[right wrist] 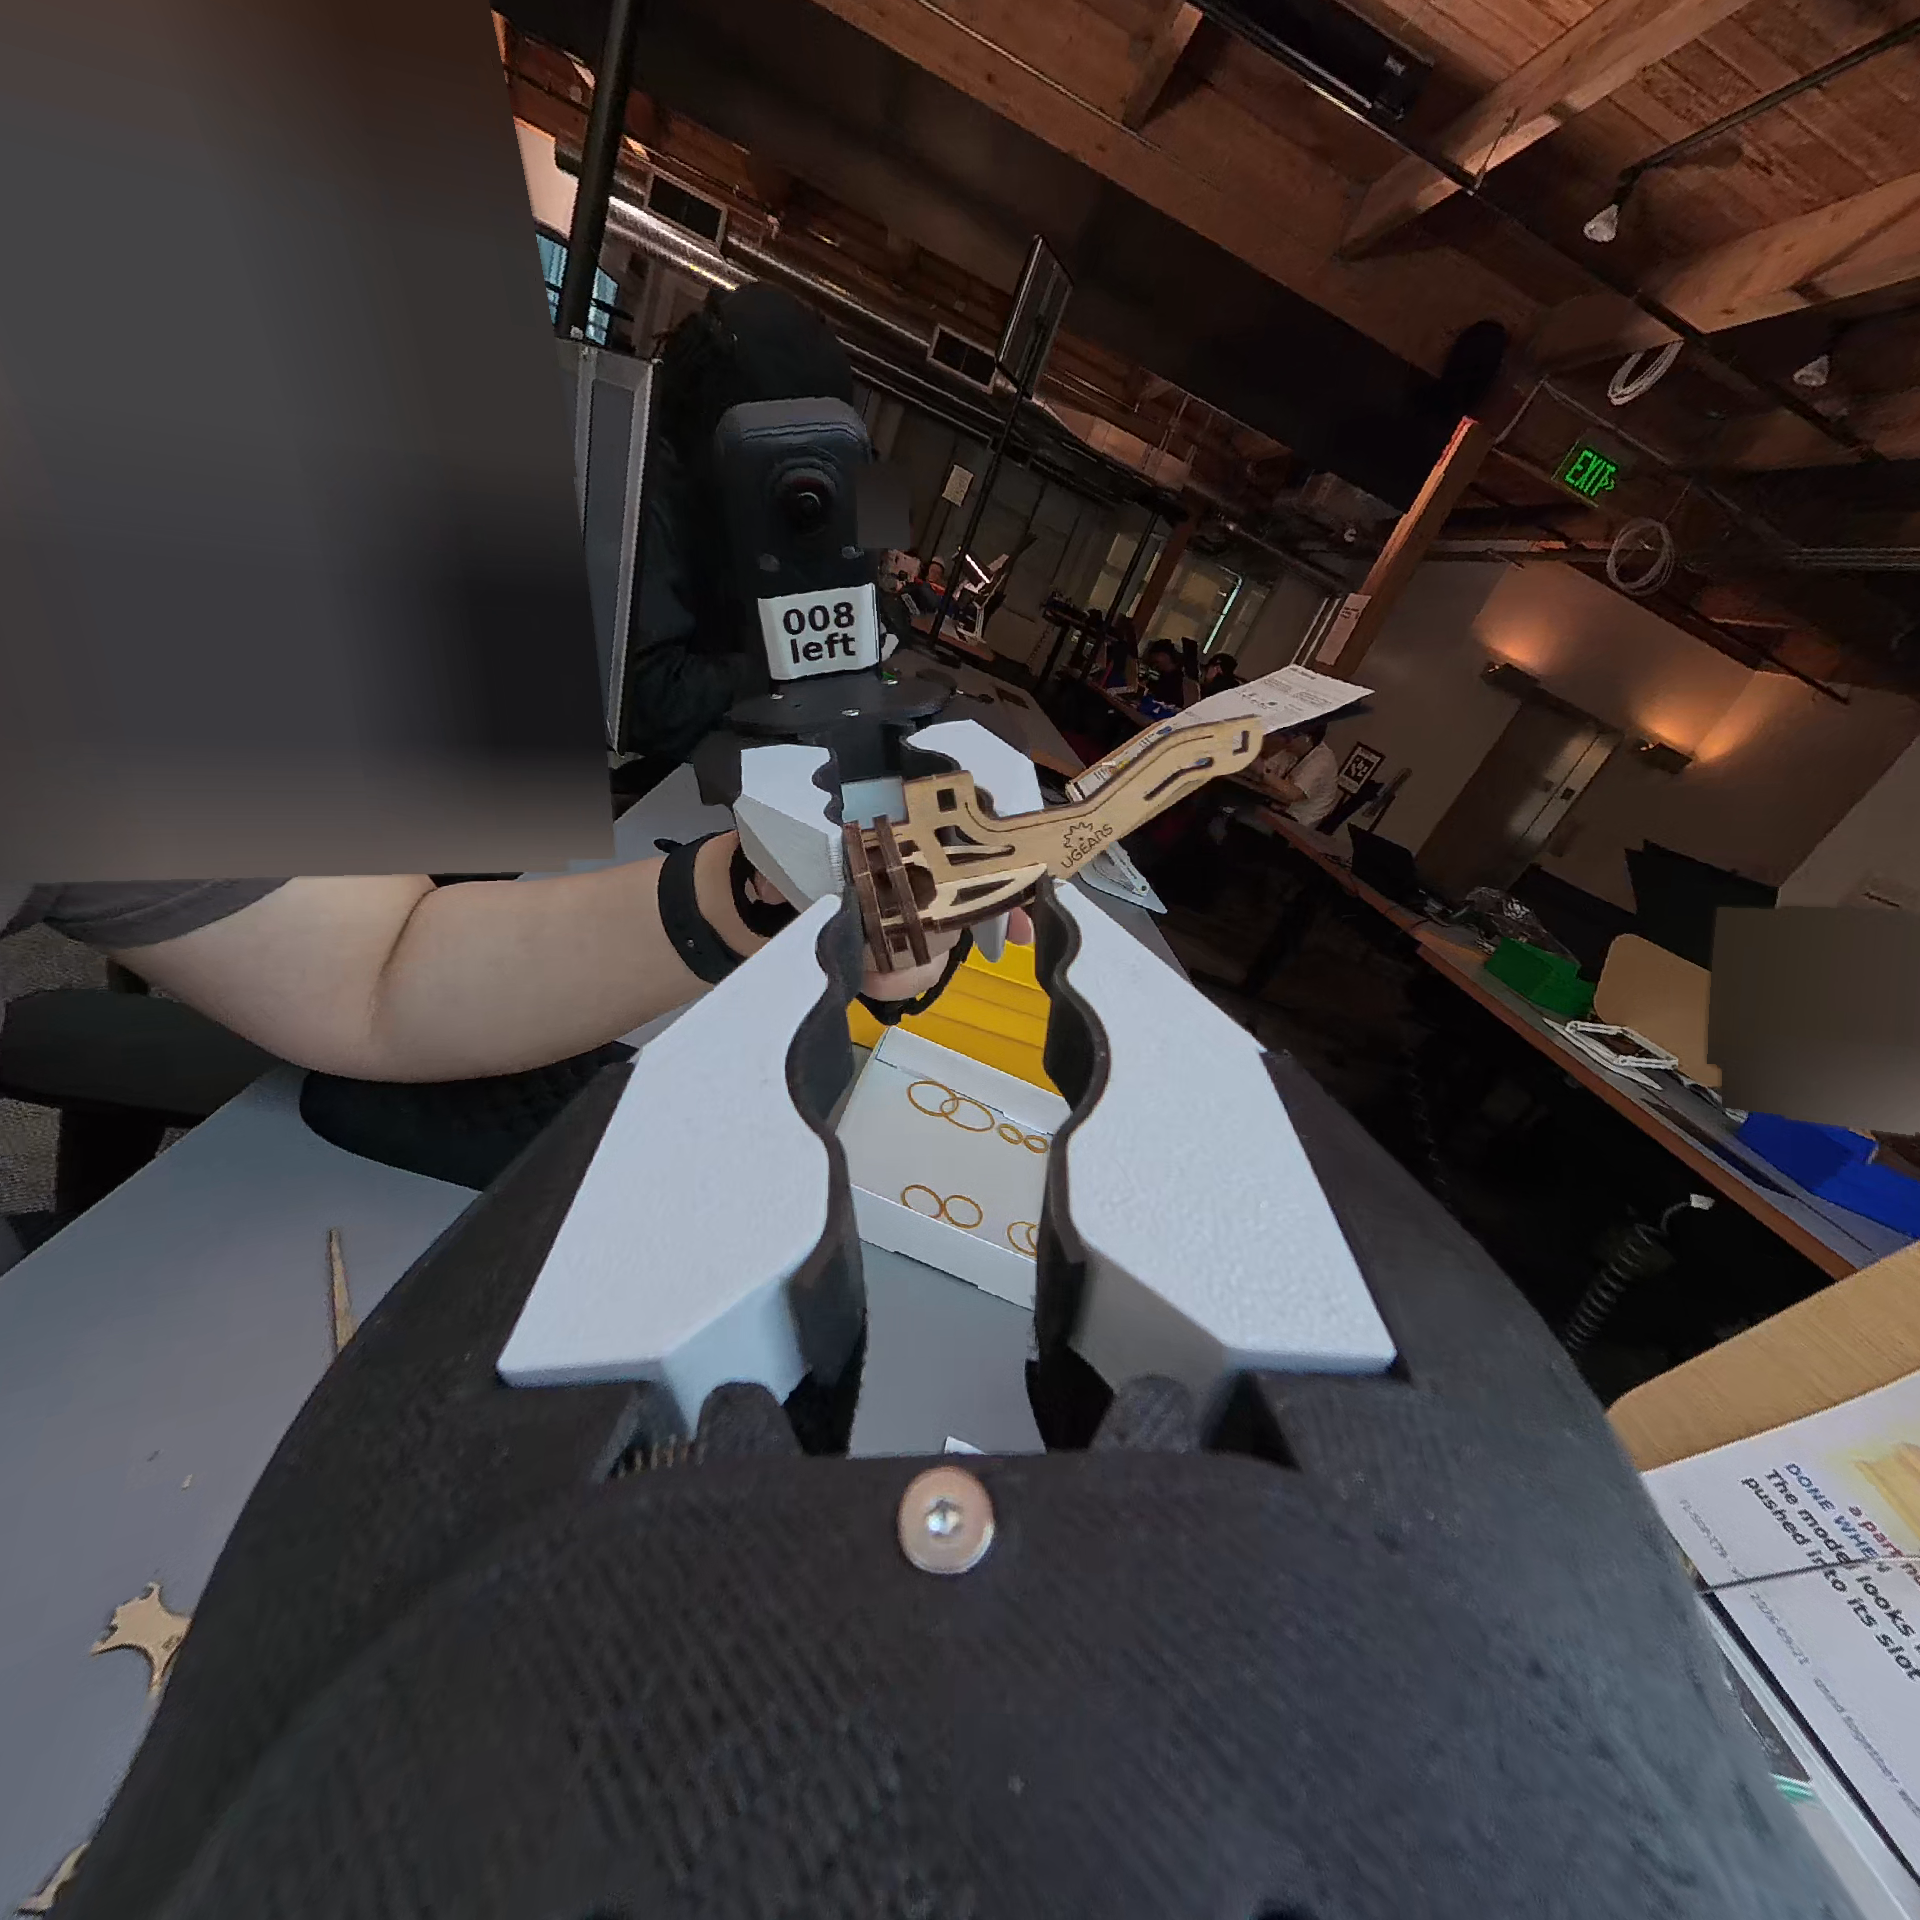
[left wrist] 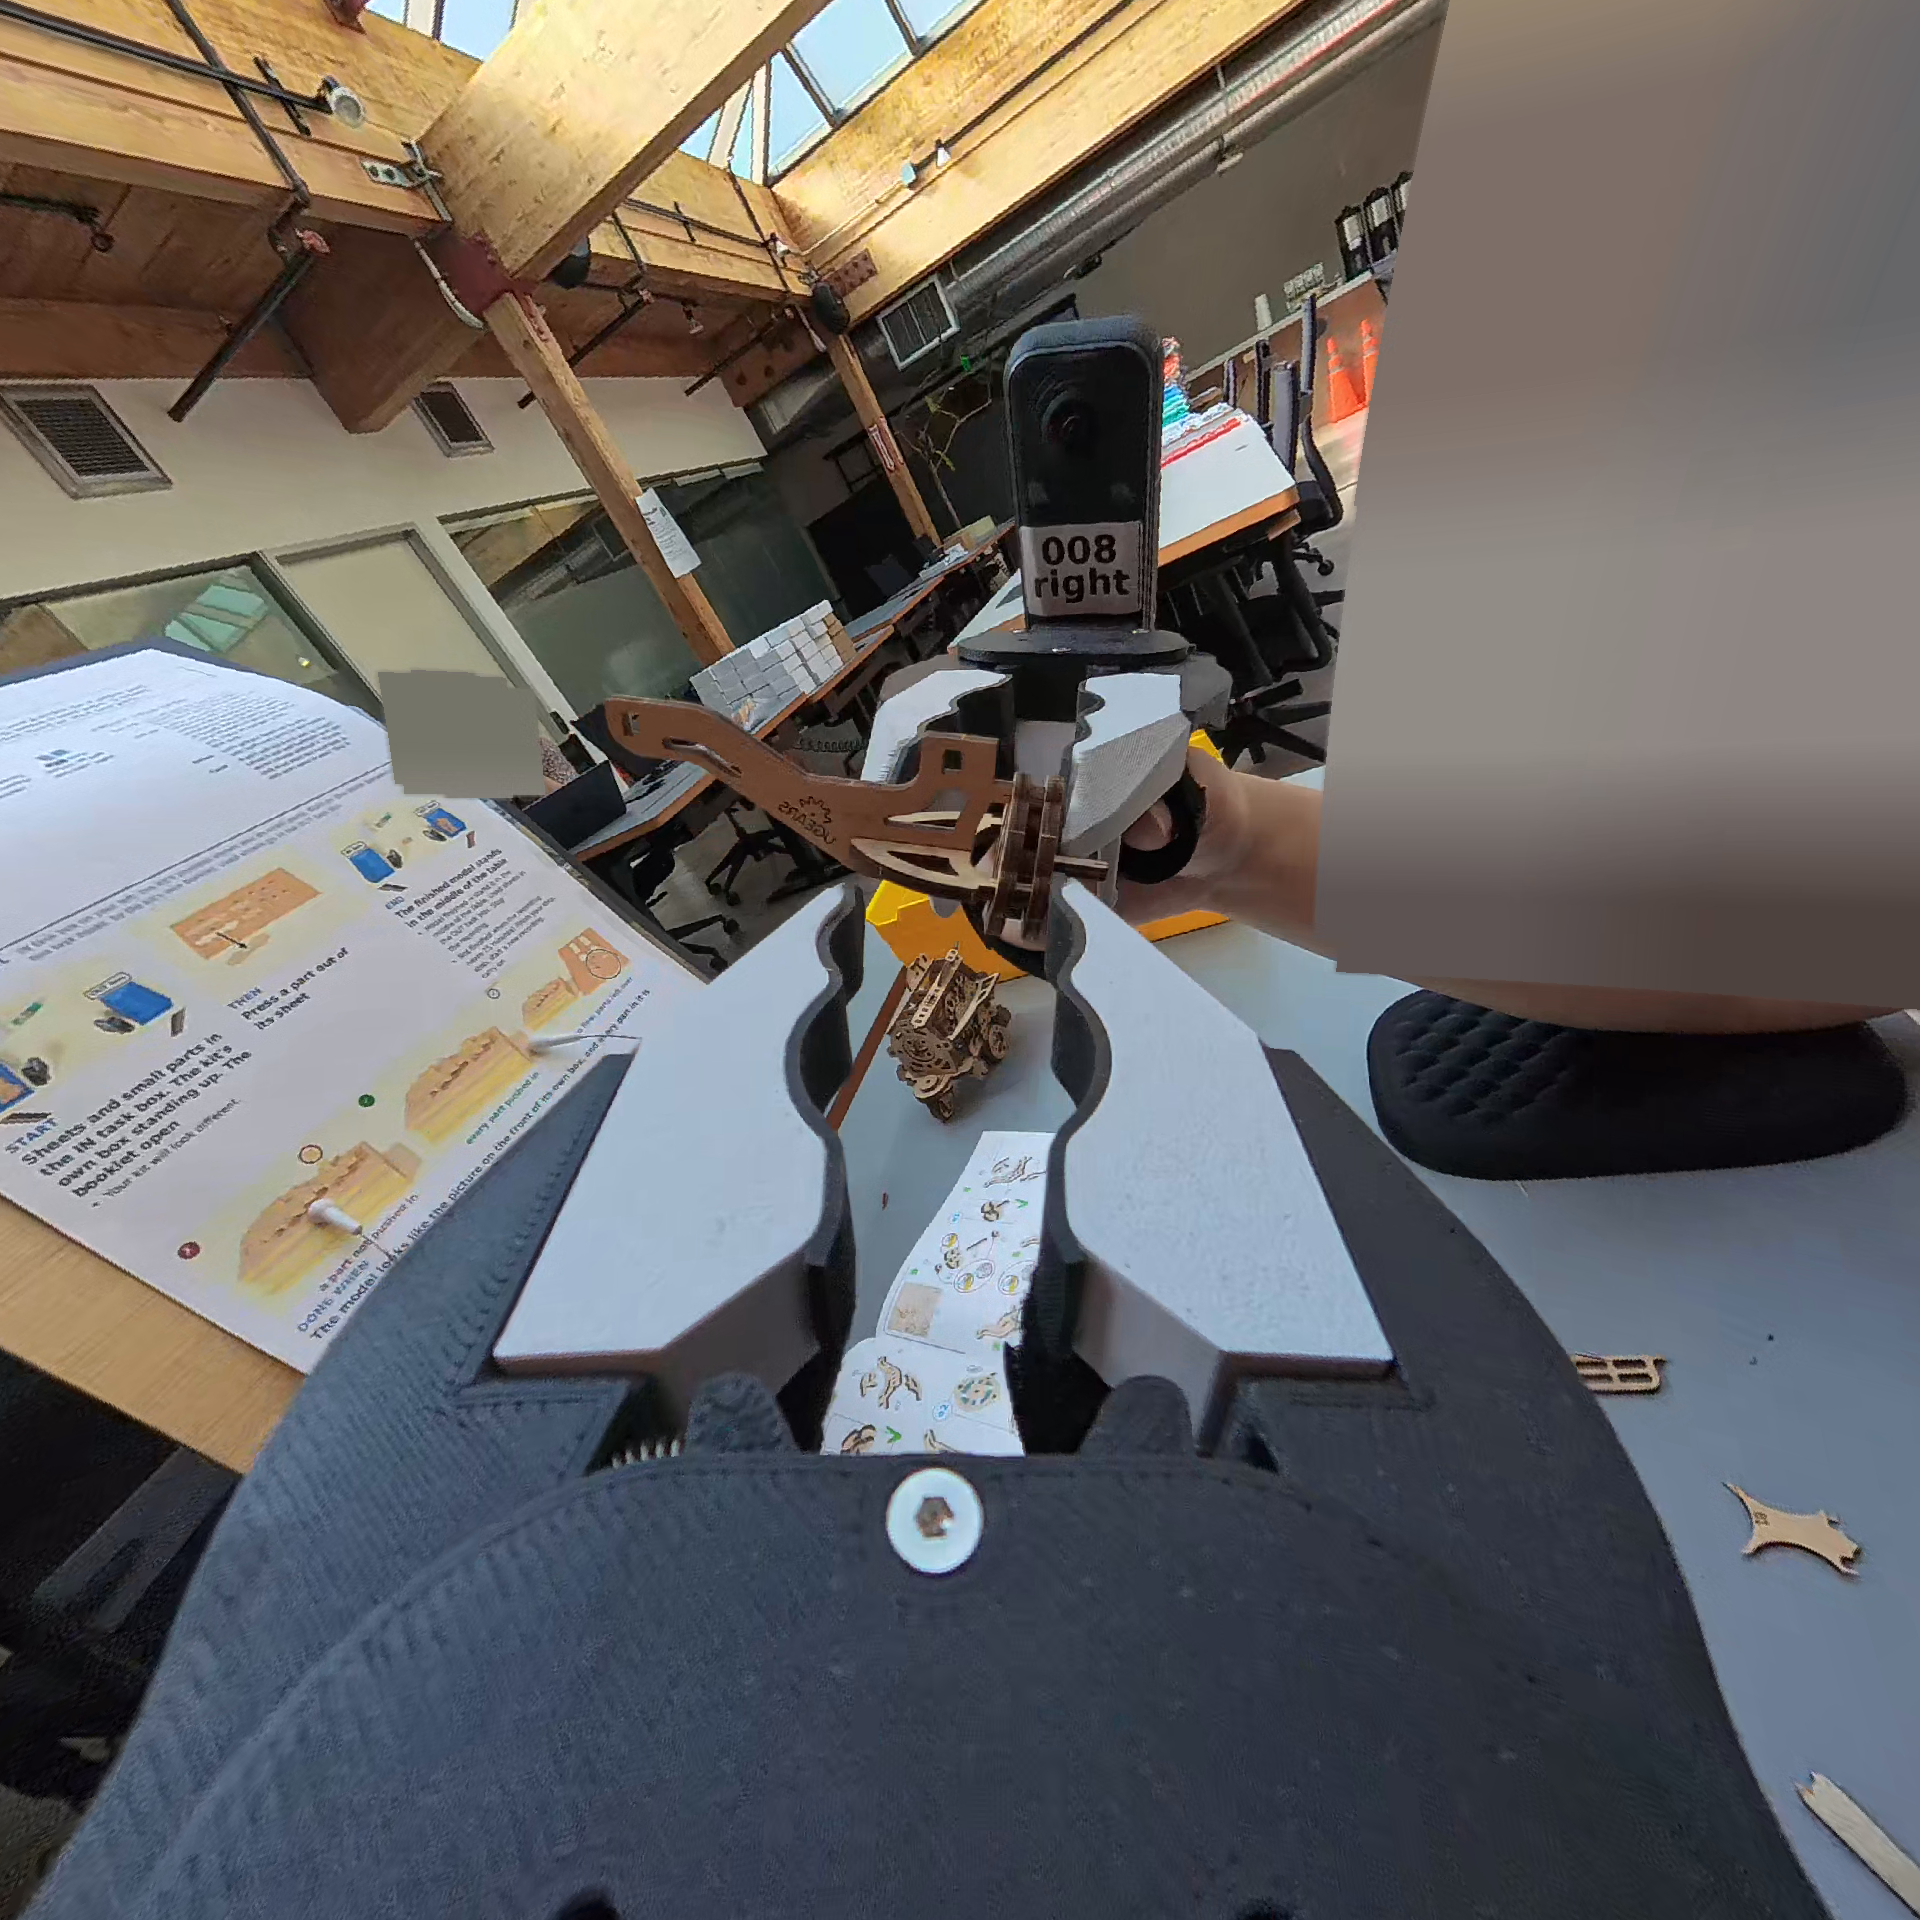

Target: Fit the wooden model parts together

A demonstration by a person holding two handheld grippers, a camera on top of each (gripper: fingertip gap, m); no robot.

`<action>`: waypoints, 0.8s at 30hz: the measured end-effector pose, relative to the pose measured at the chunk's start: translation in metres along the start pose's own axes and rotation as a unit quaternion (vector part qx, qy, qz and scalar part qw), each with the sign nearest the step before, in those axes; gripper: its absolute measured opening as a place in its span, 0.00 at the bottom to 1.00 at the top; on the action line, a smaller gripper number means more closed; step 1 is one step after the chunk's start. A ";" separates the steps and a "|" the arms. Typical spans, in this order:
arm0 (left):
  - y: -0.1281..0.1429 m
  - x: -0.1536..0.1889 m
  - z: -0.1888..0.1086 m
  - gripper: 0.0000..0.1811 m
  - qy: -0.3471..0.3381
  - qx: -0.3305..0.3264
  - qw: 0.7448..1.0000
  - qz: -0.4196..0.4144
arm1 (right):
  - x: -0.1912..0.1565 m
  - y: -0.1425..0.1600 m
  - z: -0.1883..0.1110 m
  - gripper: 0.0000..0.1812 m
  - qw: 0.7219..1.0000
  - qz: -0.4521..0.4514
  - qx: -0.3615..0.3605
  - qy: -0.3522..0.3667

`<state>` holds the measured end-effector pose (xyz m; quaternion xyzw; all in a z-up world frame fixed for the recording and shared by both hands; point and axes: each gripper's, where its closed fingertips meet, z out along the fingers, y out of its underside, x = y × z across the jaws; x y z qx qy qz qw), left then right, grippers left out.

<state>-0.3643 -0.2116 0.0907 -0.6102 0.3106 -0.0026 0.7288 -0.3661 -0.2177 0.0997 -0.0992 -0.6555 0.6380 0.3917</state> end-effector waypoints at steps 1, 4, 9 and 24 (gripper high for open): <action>0.000 0.001 0.001 0.18 0.002 0.001 1.000 -0.003 | 0.000 0.000 -0.001 0.18 1.000 -0.002 0.008 -0.002; 0.002 0.004 0.006 0.16 -0.005 -0.018 1.000 0.006 | 0.000 0.001 -0.006 0.17 0.999 0.010 0.038 -0.019; 0.026 -0.004 0.016 0.18 -0.064 -0.118 0.991 0.018 | 0.011 0.020 -0.020 0.17 0.995 0.058 0.079 -0.029; 0.066 -0.008 0.025 0.21 -0.084 -0.202 0.976 0.015 | 0.024 0.048 -0.024 0.17 0.996 0.074 0.053 0.007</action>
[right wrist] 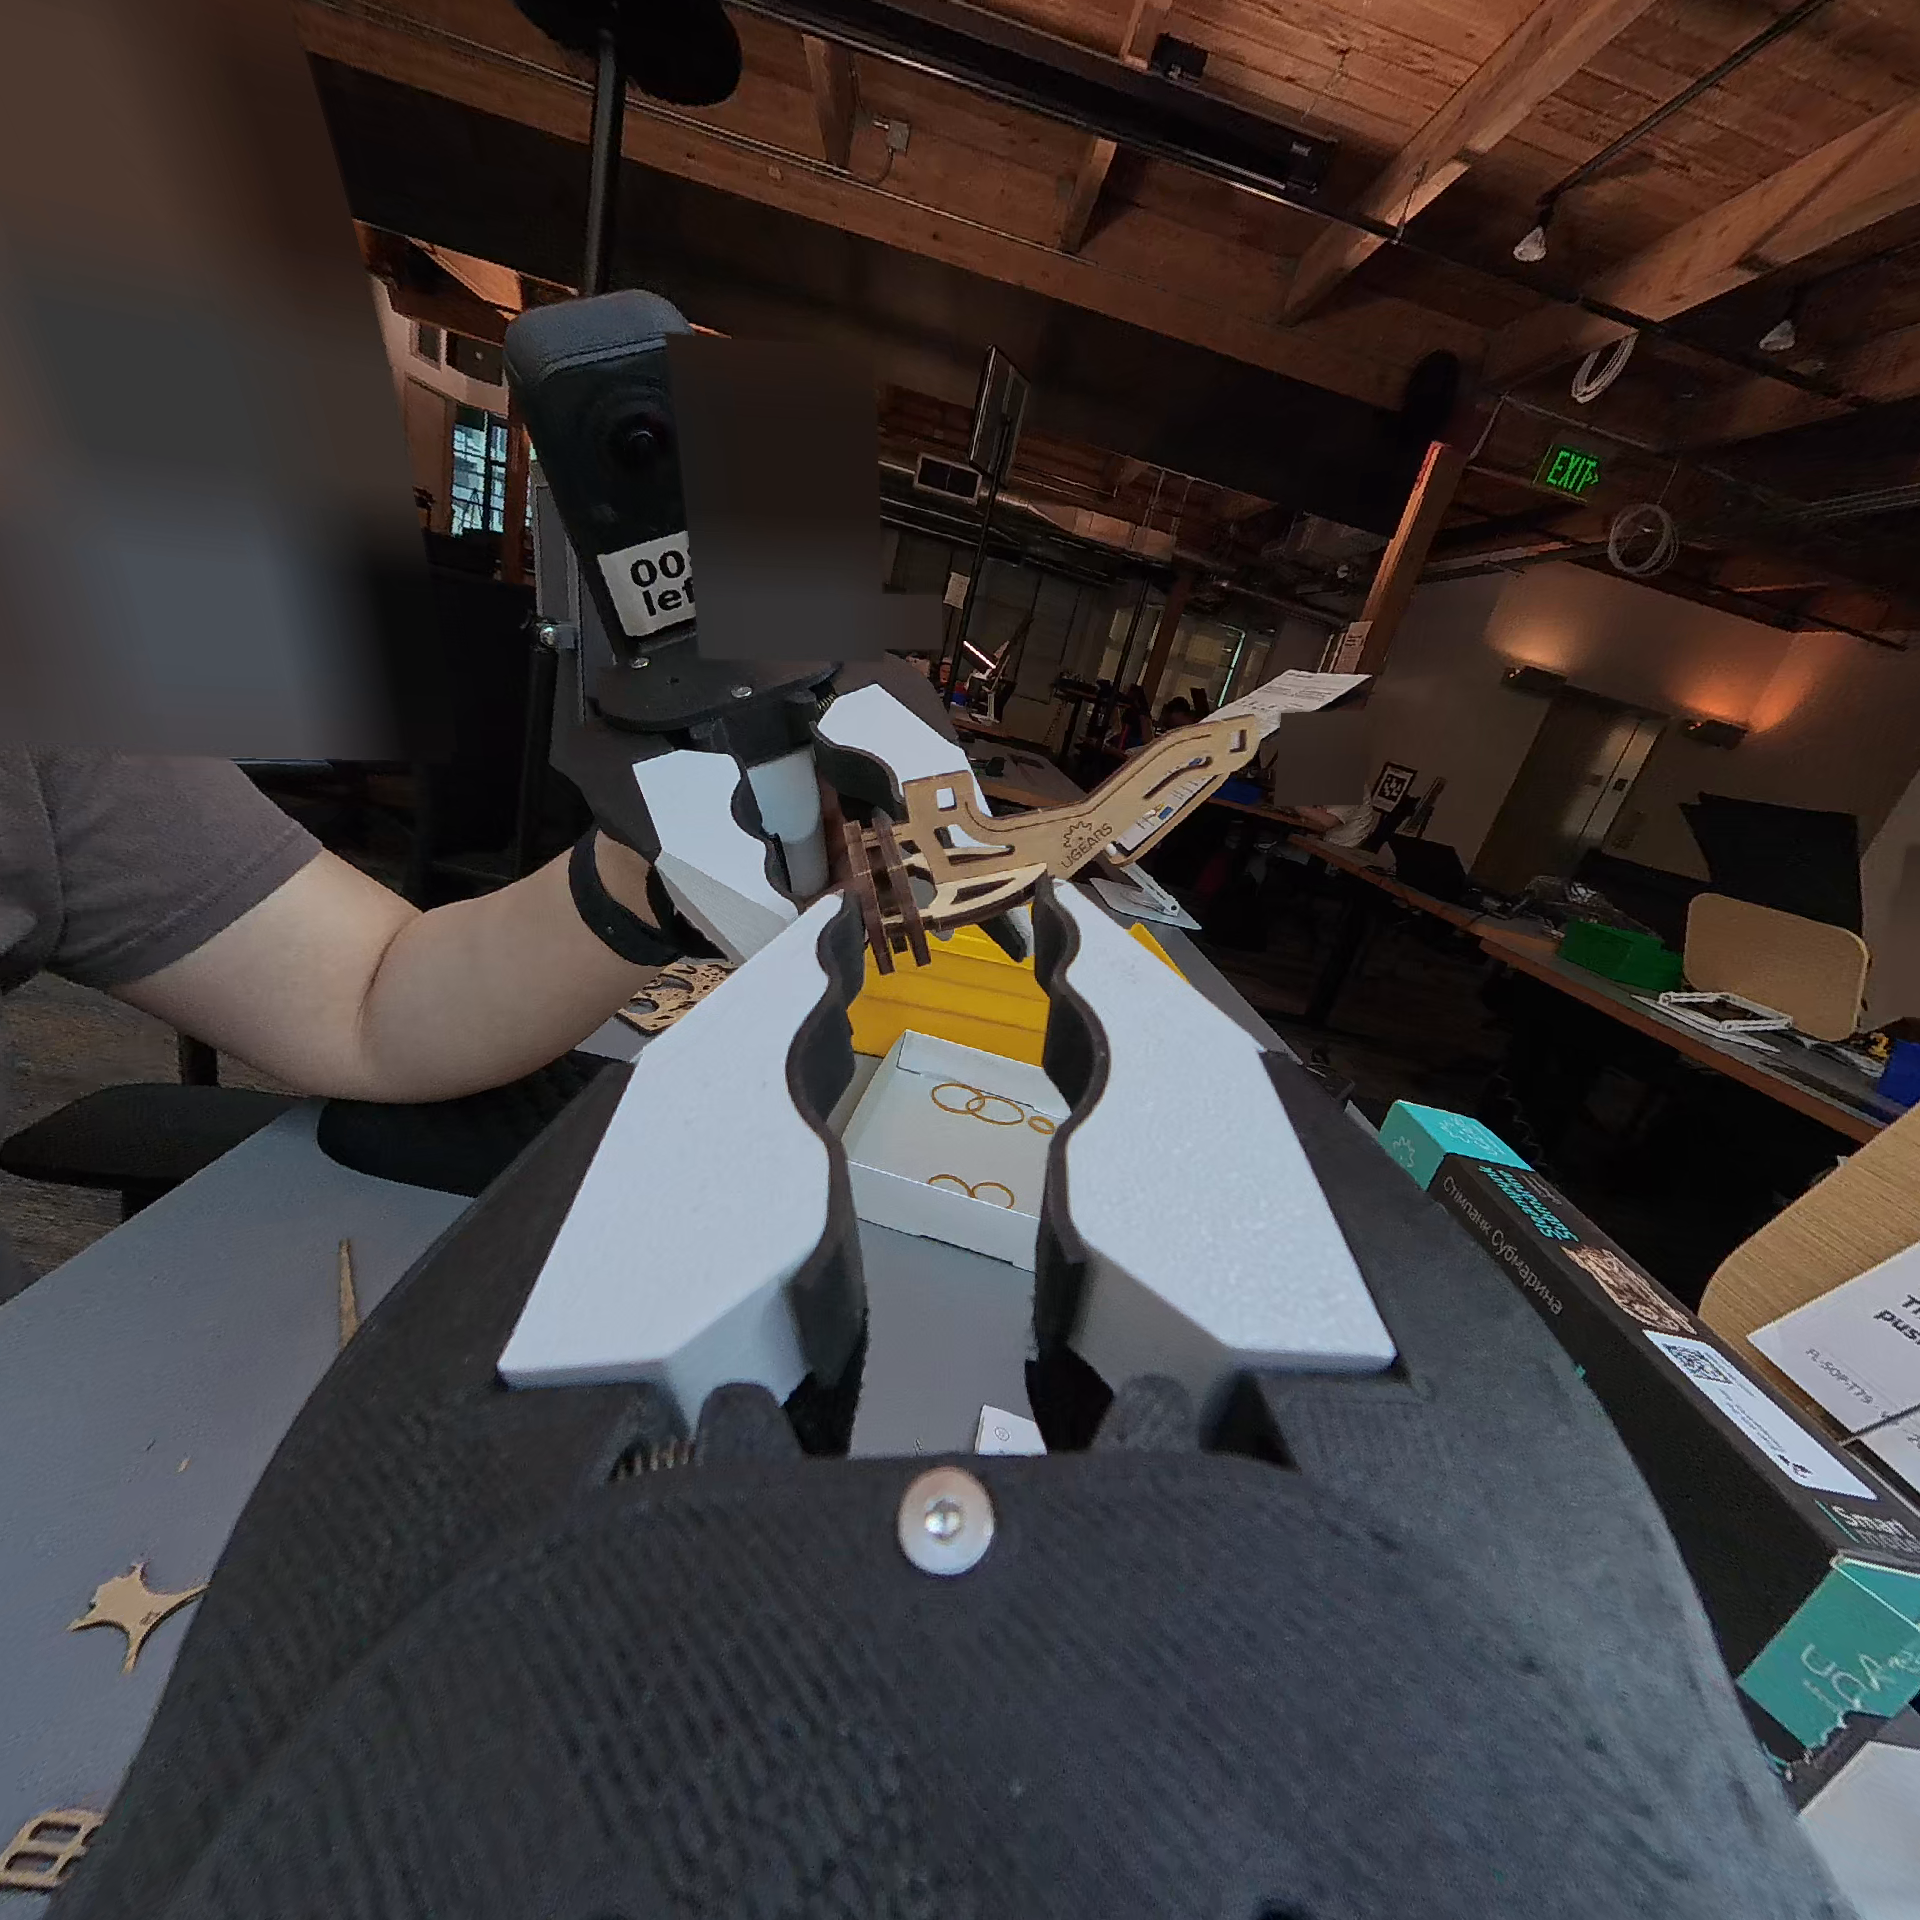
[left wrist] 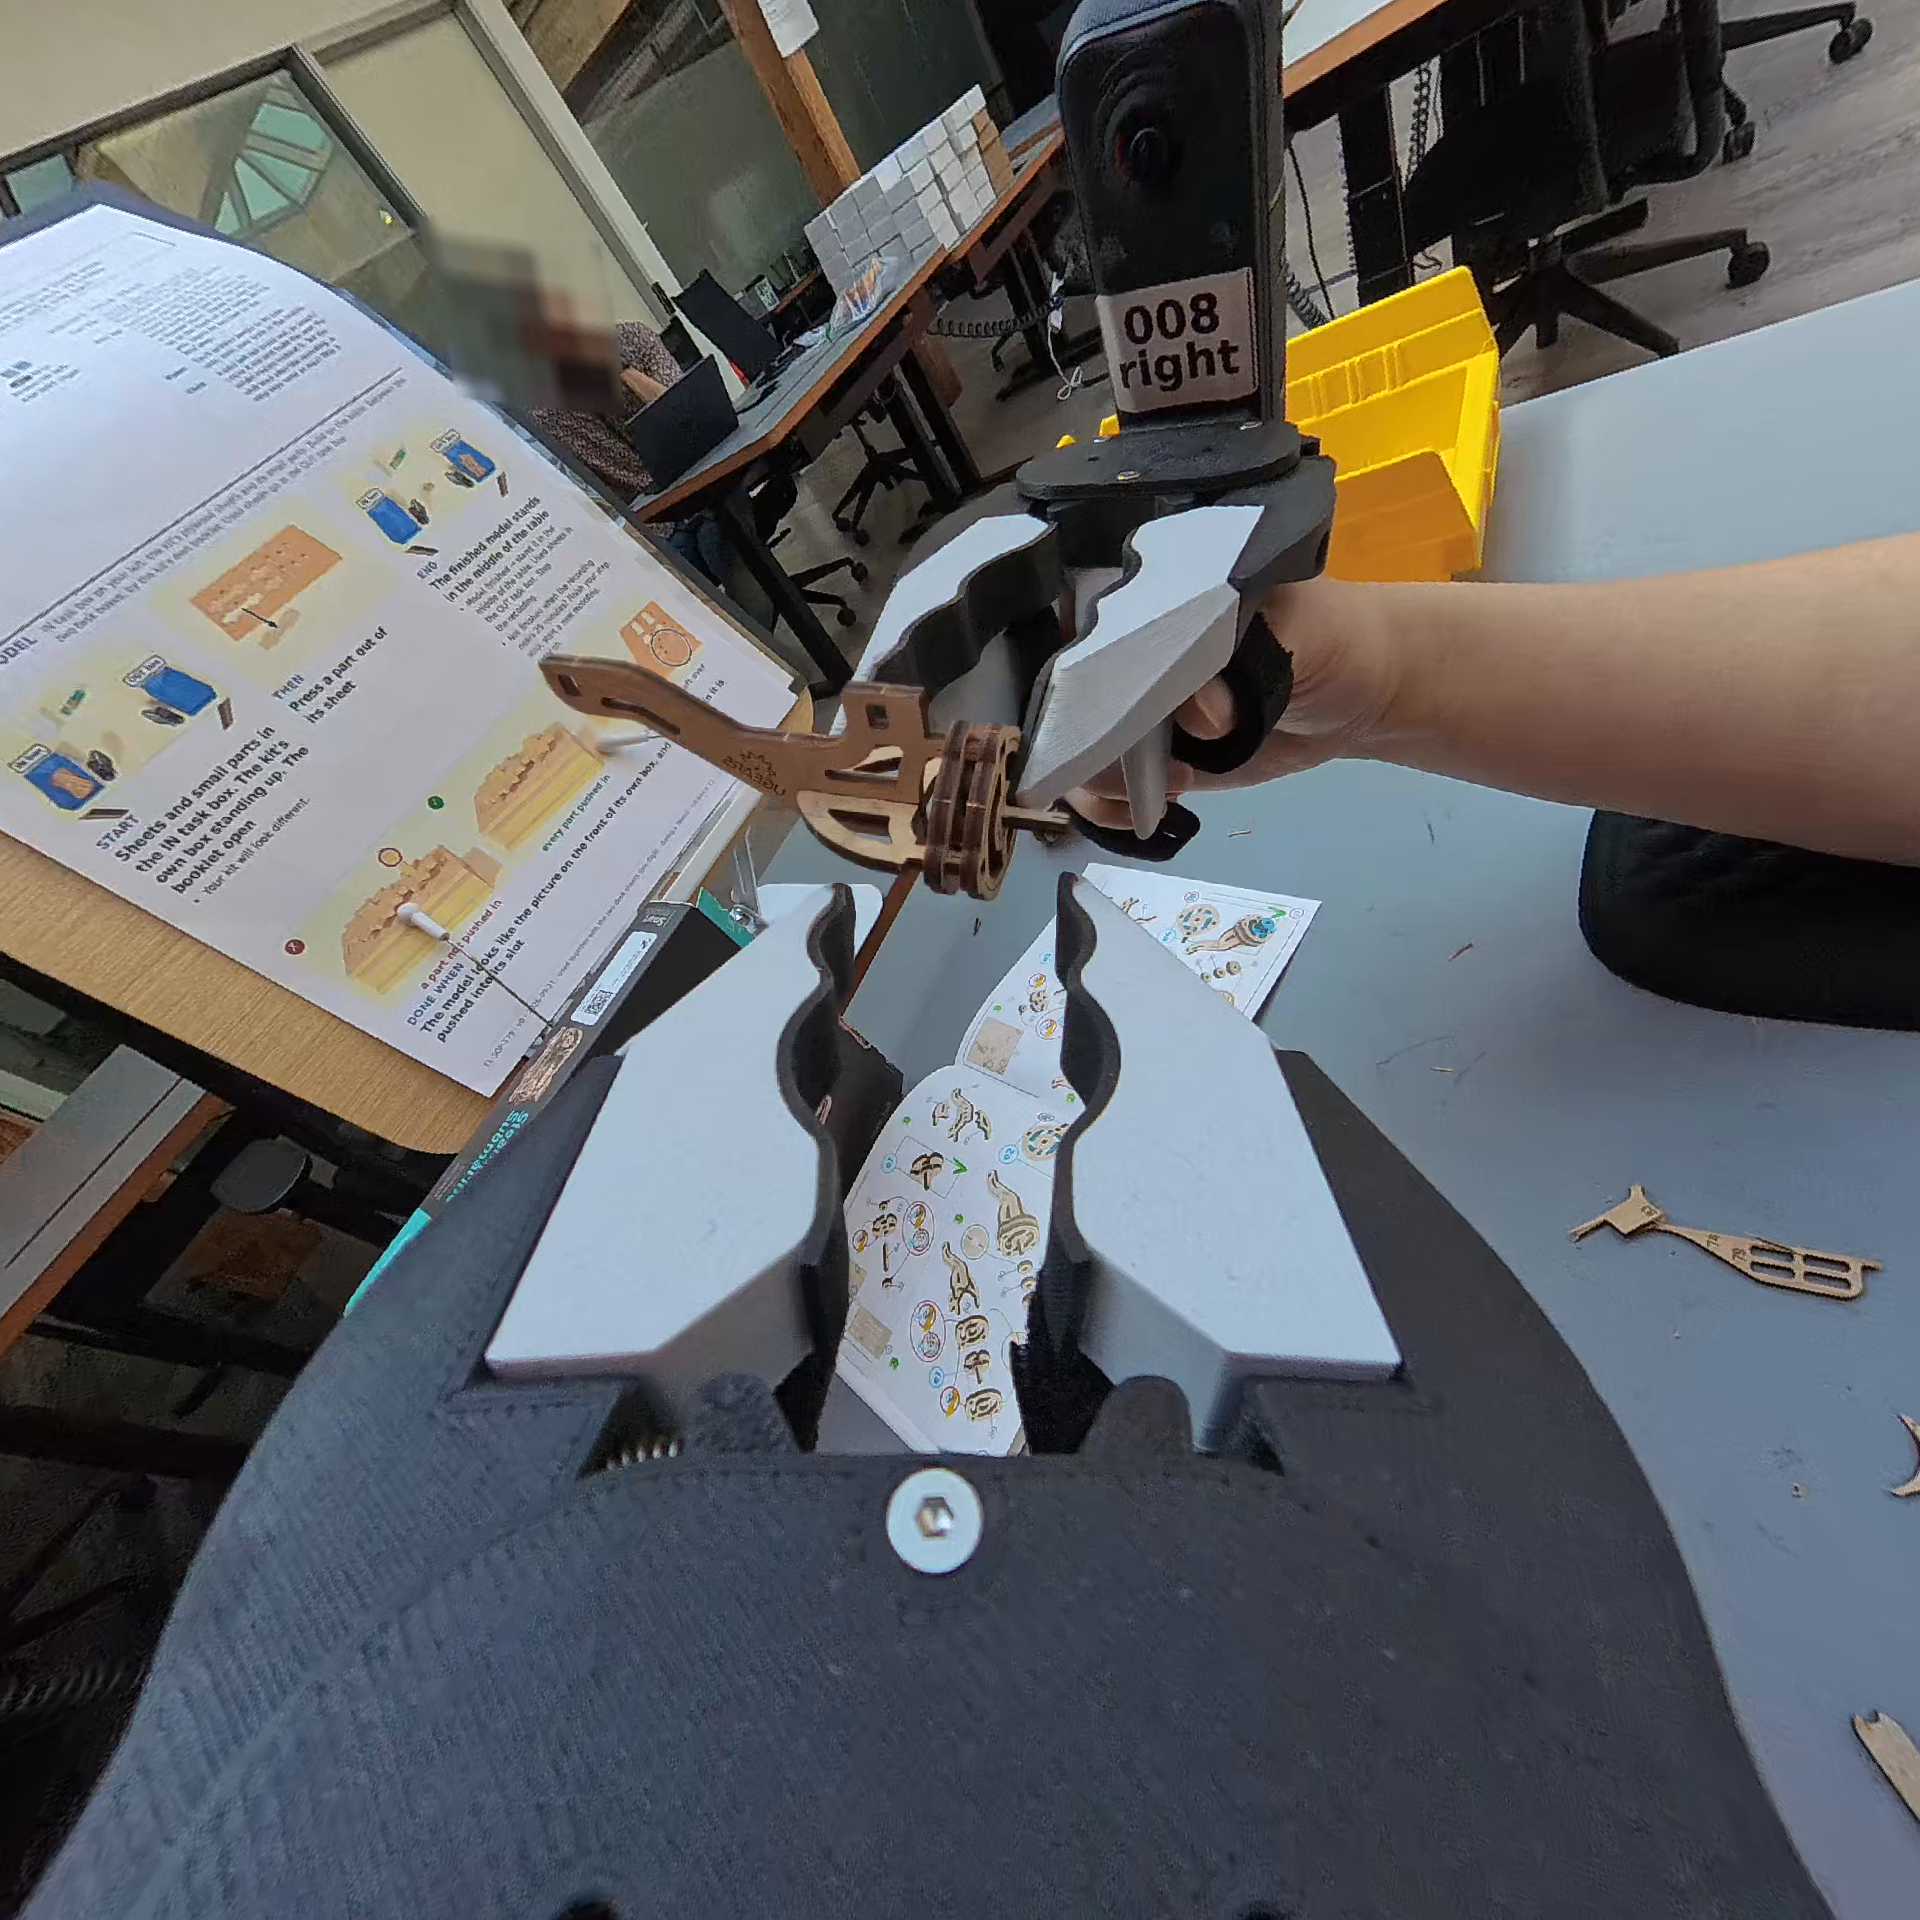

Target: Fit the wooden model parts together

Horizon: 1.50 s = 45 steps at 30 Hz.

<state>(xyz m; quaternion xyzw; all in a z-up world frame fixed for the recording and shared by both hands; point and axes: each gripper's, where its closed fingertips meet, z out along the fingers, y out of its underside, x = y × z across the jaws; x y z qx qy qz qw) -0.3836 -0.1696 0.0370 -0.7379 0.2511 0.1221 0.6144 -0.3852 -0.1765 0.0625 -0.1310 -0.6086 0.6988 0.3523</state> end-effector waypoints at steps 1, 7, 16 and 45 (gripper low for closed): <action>-0.002 0.000 -0.003 0.21 0.007 0.007 1.000 -0.004 | 0.000 -0.003 0.000 0.17 1.000 -0.003 0.003 0.003; -0.042 -0.001 -0.039 0.23 0.042 0.156 0.987 -0.010 | -0.013 -0.019 0.007 0.17 0.999 -0.033 -0.016 0.004; -0.052 0.004 -0.054 0.20 0.060 0.202 0.977 0.013 | -0.034 -0.034 0.013 0.17 0.997 -0.064 -0.026 -0.024; -0.039 0.009 -0.048 0.19 0.089 0.212 0.973 -0.023 | -0.034 -0.020 0.020 0.18 0.999 -0.019 -0.009 -0.031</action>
